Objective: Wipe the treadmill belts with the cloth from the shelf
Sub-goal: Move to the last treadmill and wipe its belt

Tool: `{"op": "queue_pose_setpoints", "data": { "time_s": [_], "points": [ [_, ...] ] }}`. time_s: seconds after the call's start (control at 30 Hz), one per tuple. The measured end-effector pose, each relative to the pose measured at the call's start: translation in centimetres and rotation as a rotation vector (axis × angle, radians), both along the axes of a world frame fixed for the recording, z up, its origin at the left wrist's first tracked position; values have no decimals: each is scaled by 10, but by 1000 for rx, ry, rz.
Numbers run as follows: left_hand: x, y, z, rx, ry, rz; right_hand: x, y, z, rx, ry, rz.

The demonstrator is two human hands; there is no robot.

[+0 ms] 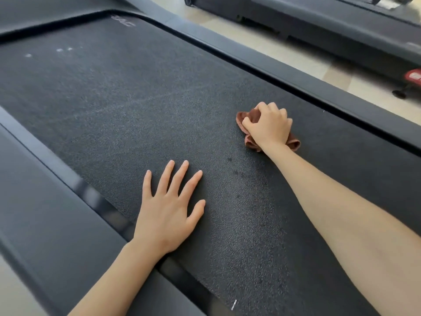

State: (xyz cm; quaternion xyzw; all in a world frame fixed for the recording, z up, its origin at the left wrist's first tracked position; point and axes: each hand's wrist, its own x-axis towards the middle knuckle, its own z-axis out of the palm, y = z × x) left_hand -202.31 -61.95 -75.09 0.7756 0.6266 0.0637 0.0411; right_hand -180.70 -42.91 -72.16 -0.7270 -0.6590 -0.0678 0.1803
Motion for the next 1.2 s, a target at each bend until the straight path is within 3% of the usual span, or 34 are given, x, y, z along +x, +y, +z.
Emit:
{"op": "queue_pose_setpoints", "data": {
  "time_s": [0.23, 0.43, 0.63, 0.83, 0.97, 1.1, 1.2],
  "points": [
    [-15, 2, 11, -106, -9, -52, -39, -143, -8, 152, -2, 307],
    [-66, -27, 19, -97, 0, -12, -37, -260, -4, 132, 89, 643],
    [-68, -32, 18, -87, -38, -11, -48, -198, -6, 141, 110, 612],
    [-70, -33, 14, -73, -17, -29, -81, -58, -4, 95, 15, 313],
    [-85, -31, 15, -83, -52, -69, -103, -40, -2, -32, -1, 132],
    [-127, -20, 20, -52, 8, 80, -98, -120, -9, 141, 6, 399],
    [-148, -19, 22, -74, 8, 162, -85, -206, -6, 129, 66, 610]
  ]
}}
